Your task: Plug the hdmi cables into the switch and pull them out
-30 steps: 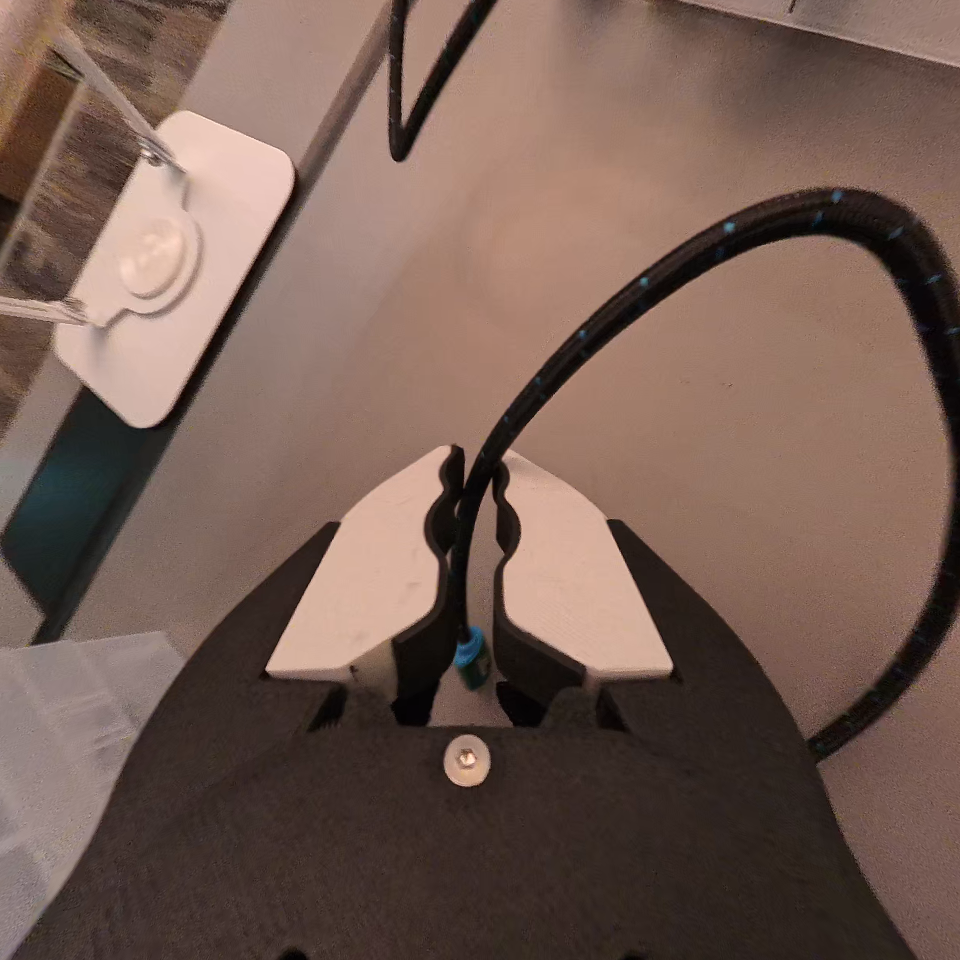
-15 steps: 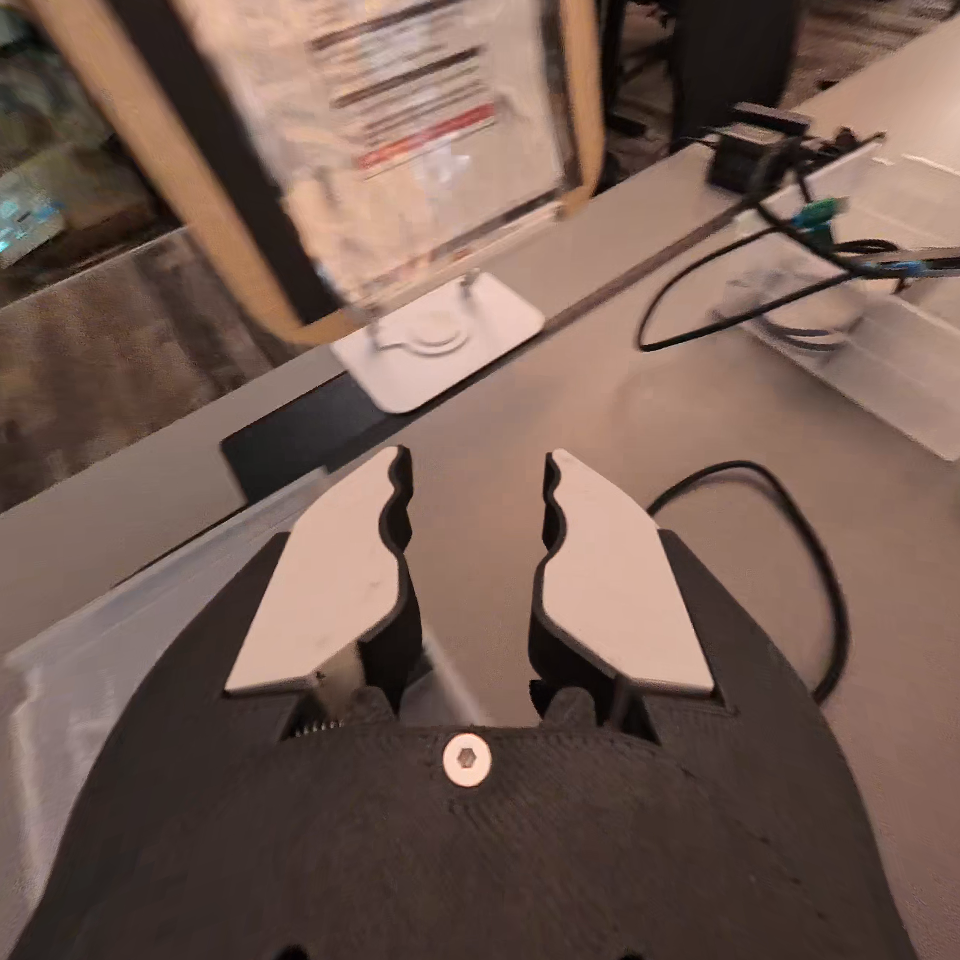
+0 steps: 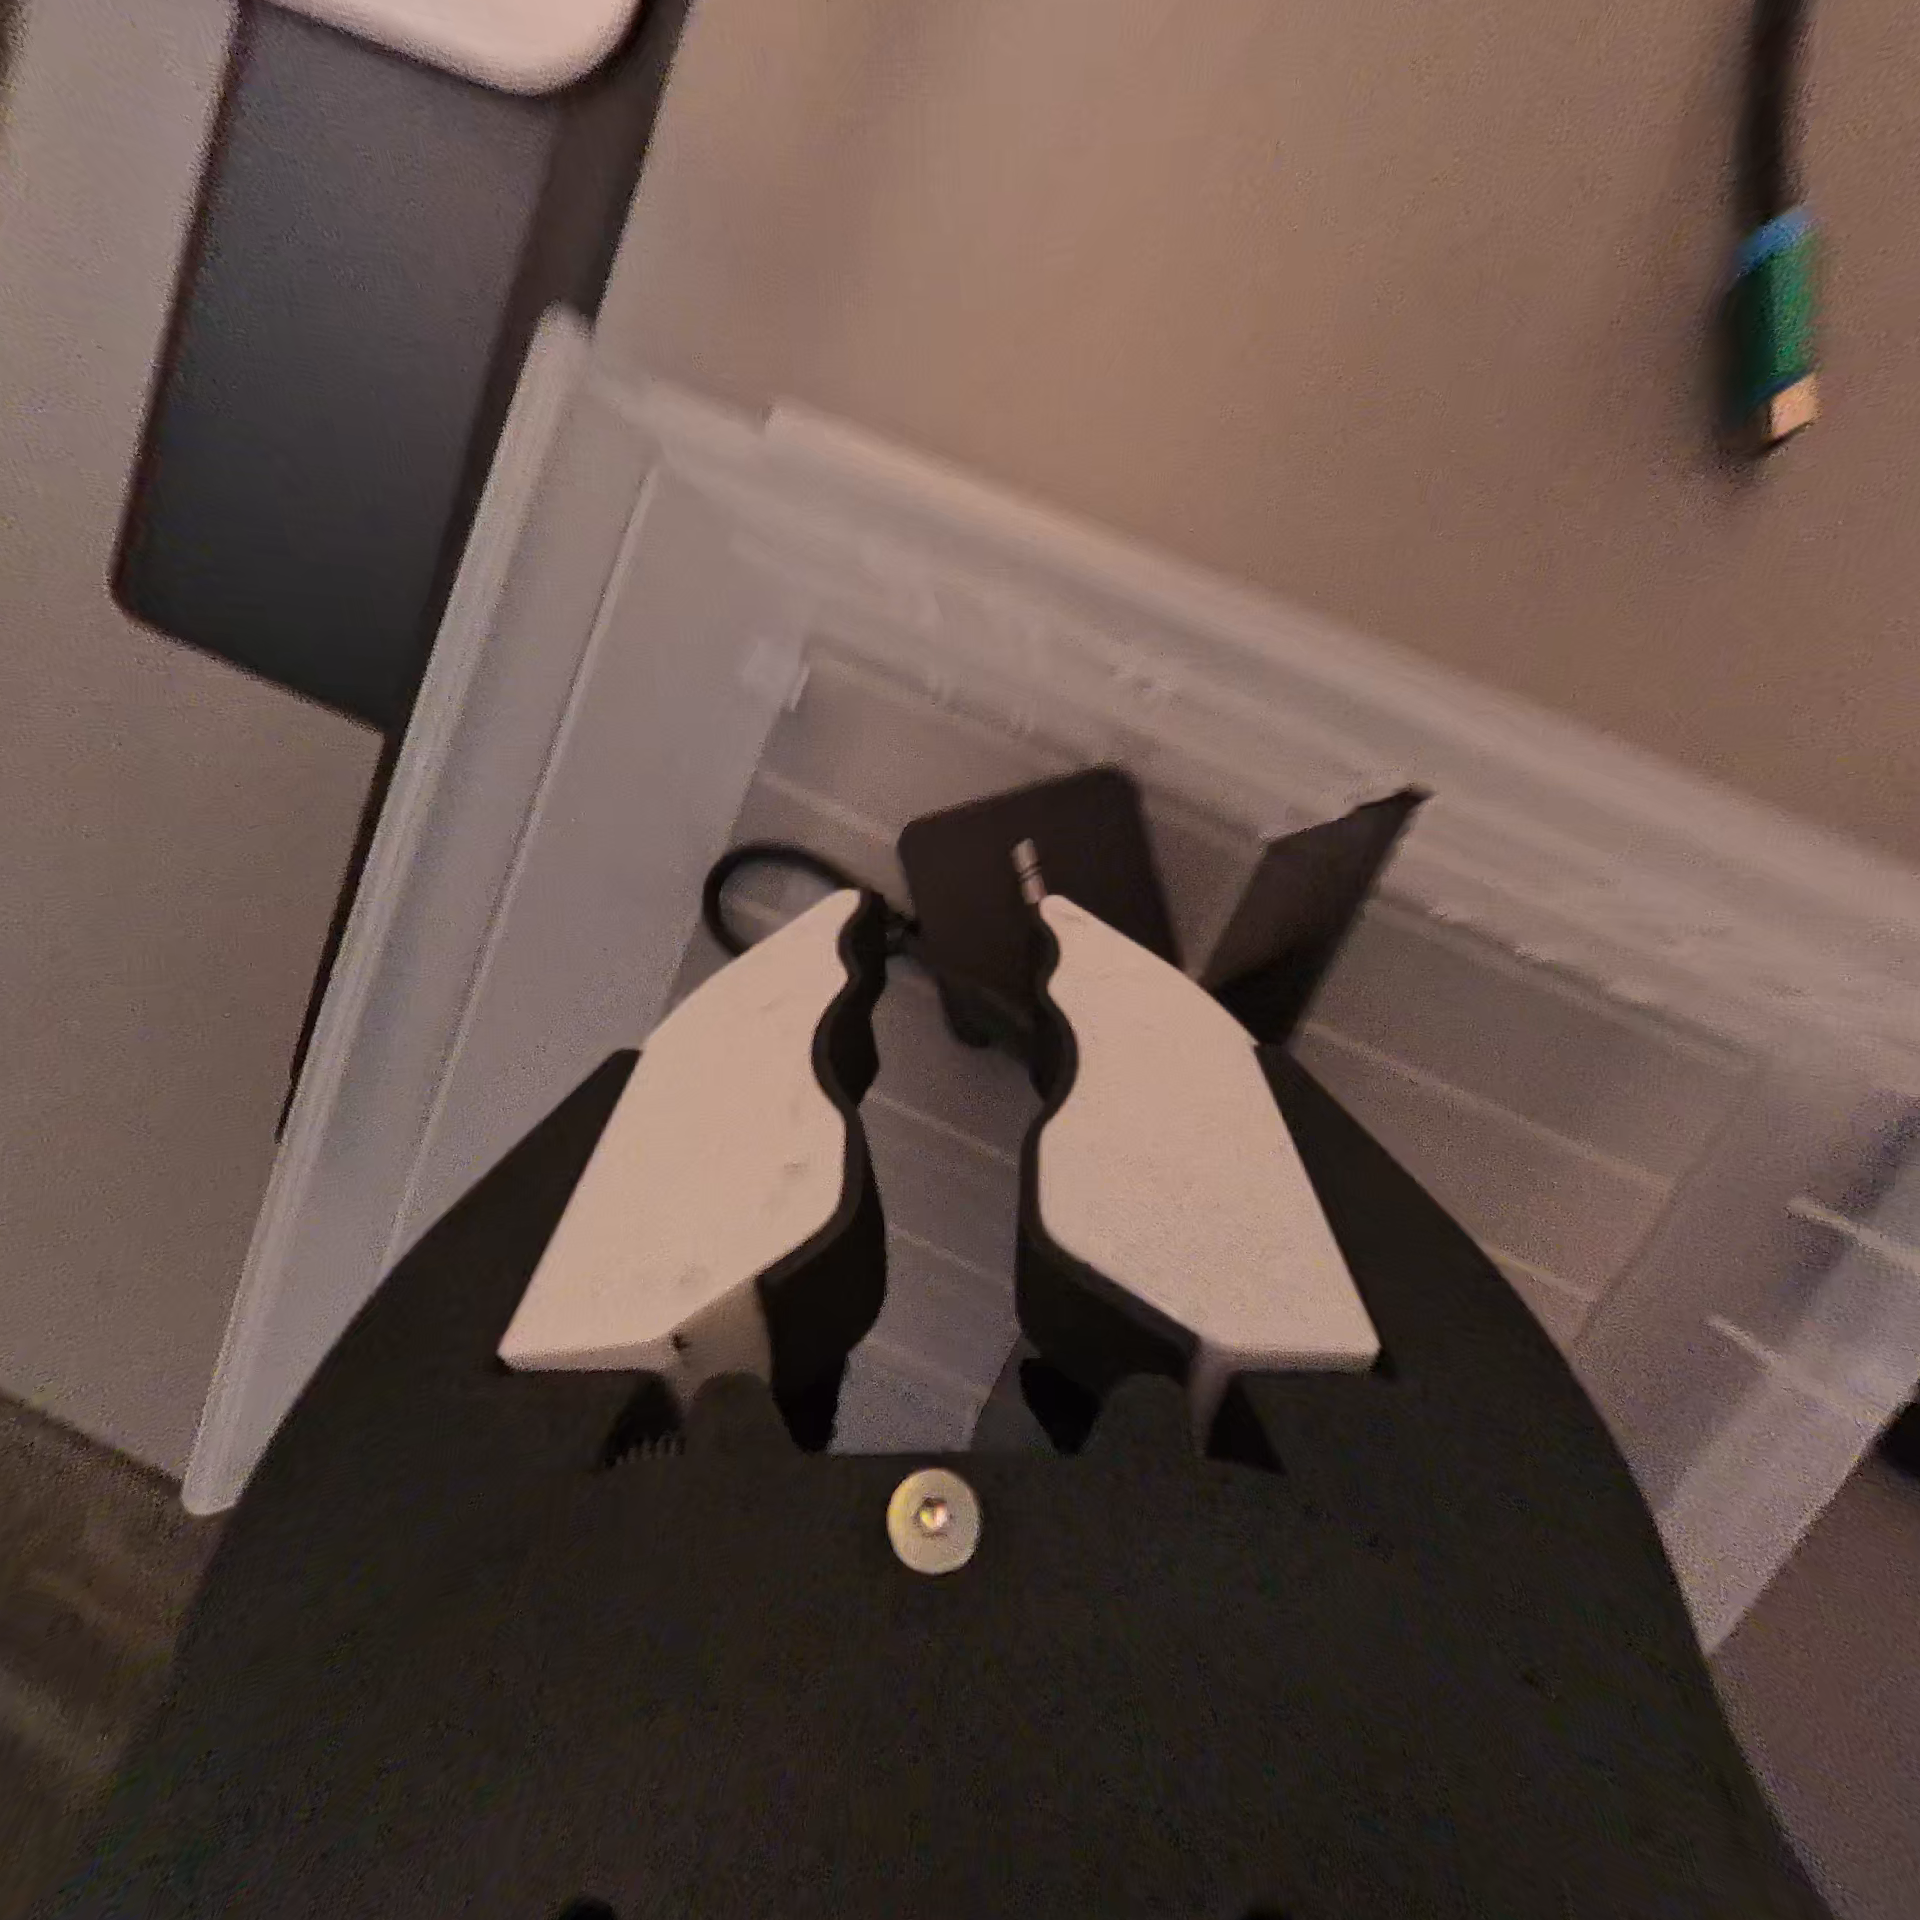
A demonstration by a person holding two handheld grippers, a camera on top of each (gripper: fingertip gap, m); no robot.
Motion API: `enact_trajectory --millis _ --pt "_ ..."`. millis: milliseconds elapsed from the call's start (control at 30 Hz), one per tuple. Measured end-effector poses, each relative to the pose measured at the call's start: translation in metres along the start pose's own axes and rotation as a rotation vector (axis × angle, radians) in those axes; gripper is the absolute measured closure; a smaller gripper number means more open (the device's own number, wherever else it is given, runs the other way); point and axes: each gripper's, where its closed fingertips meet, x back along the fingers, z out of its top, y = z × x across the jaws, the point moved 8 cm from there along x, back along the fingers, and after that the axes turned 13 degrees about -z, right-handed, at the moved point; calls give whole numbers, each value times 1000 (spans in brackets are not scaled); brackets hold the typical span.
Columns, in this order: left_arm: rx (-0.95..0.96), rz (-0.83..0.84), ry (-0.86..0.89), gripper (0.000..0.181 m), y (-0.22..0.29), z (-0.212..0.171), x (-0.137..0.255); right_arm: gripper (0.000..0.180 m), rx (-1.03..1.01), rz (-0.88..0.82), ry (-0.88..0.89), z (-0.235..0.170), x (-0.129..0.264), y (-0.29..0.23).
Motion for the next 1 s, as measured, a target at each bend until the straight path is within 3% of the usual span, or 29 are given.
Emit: enact_trajectory --millis 133,233,467,767,1000 --pt "67 -26 -105 148 -22 -15 -16 142 56 -14 0 1 0 -4" --pt "65 -24 -159 151 -31 -20 -26 142 72 -14 -10 0 -3 -6" --pt "126 -90 -145 159 -41 -17 -36 142 126 -22 -40 -4 -9 -11" --pt "-162 -39 -288 165 -27 -12 -38 142 247 11 -71 -8 -14 -24" --pt "-142 -90 -400 165 -24 -10 -38 147 327 25 -106 -11 -17 -35"
